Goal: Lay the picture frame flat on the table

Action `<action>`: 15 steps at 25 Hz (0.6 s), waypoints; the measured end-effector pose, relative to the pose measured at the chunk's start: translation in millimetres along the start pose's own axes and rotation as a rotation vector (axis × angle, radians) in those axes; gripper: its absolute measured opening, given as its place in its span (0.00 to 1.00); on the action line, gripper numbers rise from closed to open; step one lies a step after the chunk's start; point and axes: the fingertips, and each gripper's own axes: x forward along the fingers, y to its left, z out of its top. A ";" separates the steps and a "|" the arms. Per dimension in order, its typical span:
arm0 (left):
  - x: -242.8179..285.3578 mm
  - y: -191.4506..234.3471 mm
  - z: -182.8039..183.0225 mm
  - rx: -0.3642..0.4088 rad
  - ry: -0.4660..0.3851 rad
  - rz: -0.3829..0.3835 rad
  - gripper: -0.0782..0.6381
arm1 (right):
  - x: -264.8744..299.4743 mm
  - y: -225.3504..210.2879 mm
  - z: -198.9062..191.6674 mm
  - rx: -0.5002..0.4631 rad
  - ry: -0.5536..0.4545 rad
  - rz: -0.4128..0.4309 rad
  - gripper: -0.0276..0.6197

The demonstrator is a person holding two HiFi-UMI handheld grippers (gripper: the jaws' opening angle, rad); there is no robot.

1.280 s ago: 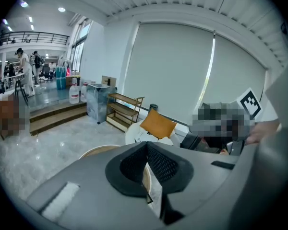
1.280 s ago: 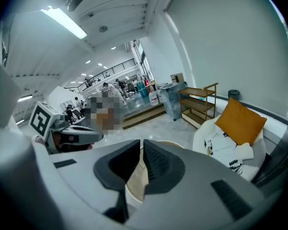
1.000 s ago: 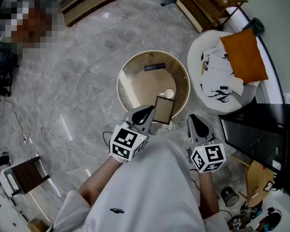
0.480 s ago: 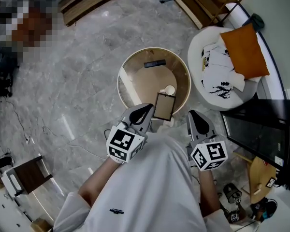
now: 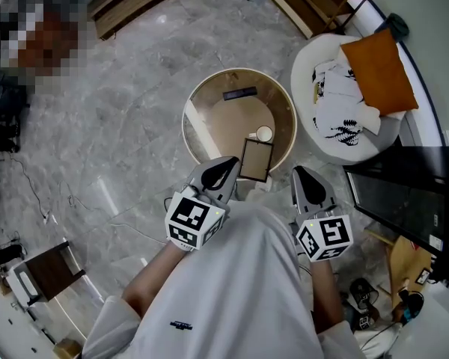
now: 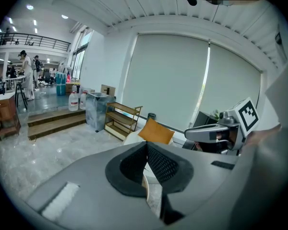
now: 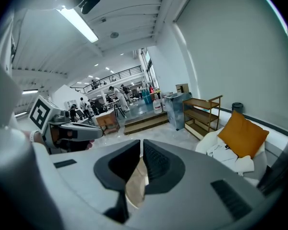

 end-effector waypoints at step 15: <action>1.2 -5.8 -1.1 0.001 -0.002 -0.017 0.12 | -1.6 3.9 -4.8 -0.010 0.011 -0.004 0.07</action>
